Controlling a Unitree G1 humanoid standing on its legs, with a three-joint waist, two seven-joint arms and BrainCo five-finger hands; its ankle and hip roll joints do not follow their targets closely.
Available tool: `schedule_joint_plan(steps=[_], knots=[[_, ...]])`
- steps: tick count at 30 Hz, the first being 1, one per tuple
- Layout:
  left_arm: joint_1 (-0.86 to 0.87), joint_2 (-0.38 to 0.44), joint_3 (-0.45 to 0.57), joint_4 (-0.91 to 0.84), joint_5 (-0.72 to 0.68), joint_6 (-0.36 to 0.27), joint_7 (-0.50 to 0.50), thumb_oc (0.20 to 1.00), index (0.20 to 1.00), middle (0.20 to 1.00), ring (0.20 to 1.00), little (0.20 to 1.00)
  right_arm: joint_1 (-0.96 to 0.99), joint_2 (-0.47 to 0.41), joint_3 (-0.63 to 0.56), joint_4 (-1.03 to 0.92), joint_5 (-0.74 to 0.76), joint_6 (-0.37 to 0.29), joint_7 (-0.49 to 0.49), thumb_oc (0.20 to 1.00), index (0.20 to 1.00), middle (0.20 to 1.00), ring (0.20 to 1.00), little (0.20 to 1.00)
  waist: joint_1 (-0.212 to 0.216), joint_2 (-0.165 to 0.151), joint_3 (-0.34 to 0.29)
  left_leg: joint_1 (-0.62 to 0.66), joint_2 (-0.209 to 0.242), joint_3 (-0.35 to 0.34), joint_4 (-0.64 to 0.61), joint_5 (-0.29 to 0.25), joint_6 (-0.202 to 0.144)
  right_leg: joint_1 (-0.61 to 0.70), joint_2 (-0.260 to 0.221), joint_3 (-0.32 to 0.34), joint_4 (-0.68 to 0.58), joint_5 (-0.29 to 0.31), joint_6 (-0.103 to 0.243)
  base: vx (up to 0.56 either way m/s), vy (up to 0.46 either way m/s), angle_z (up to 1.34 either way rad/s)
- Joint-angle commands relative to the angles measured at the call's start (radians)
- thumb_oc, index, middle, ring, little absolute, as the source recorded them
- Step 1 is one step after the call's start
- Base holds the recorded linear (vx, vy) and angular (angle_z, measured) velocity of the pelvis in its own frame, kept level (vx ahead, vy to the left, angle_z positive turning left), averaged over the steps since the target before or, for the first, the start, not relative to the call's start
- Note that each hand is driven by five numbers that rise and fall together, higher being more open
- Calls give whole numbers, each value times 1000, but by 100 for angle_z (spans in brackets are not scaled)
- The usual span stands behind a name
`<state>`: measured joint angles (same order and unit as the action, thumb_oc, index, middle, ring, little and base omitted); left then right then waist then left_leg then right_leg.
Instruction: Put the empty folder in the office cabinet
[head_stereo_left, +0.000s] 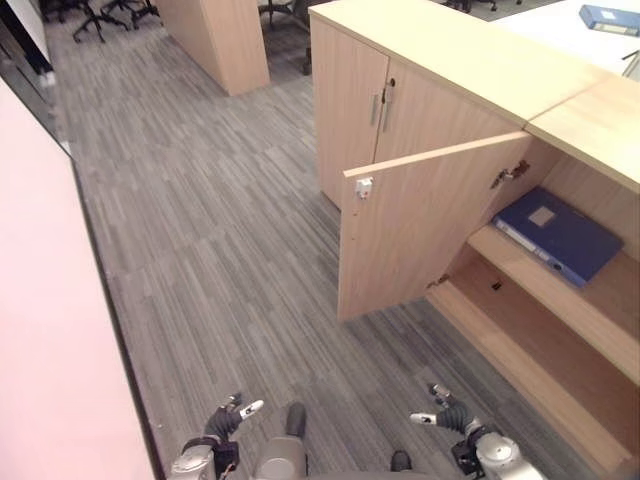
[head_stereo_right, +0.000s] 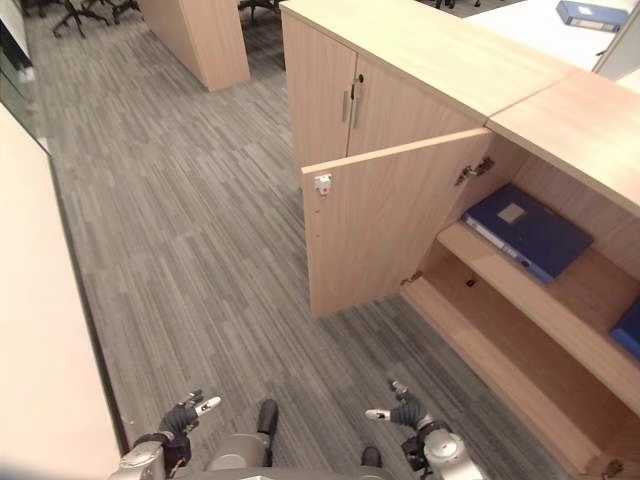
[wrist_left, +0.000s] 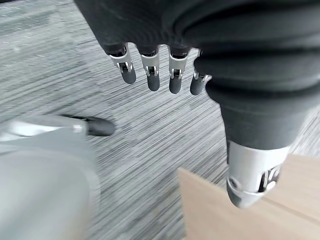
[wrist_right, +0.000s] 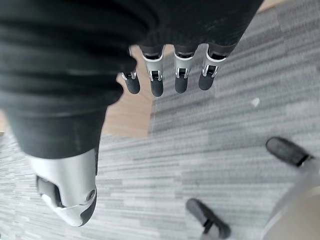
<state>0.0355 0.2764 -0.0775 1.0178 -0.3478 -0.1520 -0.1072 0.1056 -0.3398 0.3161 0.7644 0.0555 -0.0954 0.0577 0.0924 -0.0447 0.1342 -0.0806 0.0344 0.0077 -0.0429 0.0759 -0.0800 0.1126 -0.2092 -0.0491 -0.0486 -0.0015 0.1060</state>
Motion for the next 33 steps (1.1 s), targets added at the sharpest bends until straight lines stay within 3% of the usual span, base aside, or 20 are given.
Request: schedule_joint_plan(steps=[1,4,6,7,8,9,10,12,20,33], knots=[[-14,4,-26,-11,5,-28,-2,1000,1000,1000,1000,1000,-34,-29,28,-28,-35,-5,9,1000,1000,1000,1000,1000,3,24,-54,-61,71,-7,7,46,-22,35,12,2,136,-120,102,187,258,-14],[-20,18,-25,-22,5,-26,-3,1000,1000,1000,1000,1000,-43,-19,33,-34,-36,-4,12,1000,1000,1000,1000,1000,7,9,-53,-56,51,6,18,23,4,3,-6,11,191,-92,122,67,128,-13],[-29,31,-18,-33,-2,-22,-2,1000,1000,1000,1000,1000,-64,-11,35,-37,-34,-3,10,1000,1000,1000,1000,1000,12,9,-38,-40,41,27,29,1,29,-56,-25,1,306,-21,137,16,169,-12],[-31,36,-11,-41,-10,-21,1,1000,1000,1000,1000,1000,-75,-9,34,-42,-29,-3,8,1000,1000,1000,1000,1000,10,17,-25,-25,40,36,26,-3,40,-95,-31,-16,378,20,145,63,317,-29],[-30,44,-5,-62,-16,-22,8,1000,1000,1000,1000,1000,-87,0,36,-69,-20,-6,6,1000,1000,1000,1000,1000,2,46,-4,36,39,55,-12,-16,61,-164,-30,-89,500,63,153,65,252,-37],[-30,44,-5,-63,-16,-22,8,1000,1000,1000,1000,1000,-87,0,36,-70,-20,-5,6,1000,1000,1000,1000,1000,1,45,-3,38,38,54,-12,-16,61,-163,-31,-89,503,61,153,239,220,-34],[-41,52,1,-74,-23,-26,29,1000,1000,1000,1000,1000,-88,-6,35,-80,-26,-2,-5,1000,1000,1000,1000,1000,-5,38,4,69,16,77,-21,-45,56,-166,-68,-190,363,38,129,172,24,-1],[-33,53,-11,-105,-22,-31,16,1000,1000,1000,1000,1000,-80,0,33,-90,-24,-3,1,1000,1000,1000,1000,1000,-10,37,5,73,13,68,-16,-47,54,-149,-68,-197,327,35,133,136,-16,-3],[-17,27,-37,-232,-25,-49,16,1000,1000,1000,1000,1000,-7,-21,13,-93,-39,-8,10,1000,1000,1000,1000,1000,-30,45,-58,114,19,83,-27,-63,28,-51,-46,-162,117,16,117,87,-49,8],[-161,59,-46,-267,-68,-67,56,1000,1000,1000,1000,1000,20,-37,29,-119,-43,-17,24,1000,1000,1000,1000,1000,-107,69,-93,172,61,138,-44,-61,-8,-5,-13,-103,39,-1,101,57,-60,-23]])
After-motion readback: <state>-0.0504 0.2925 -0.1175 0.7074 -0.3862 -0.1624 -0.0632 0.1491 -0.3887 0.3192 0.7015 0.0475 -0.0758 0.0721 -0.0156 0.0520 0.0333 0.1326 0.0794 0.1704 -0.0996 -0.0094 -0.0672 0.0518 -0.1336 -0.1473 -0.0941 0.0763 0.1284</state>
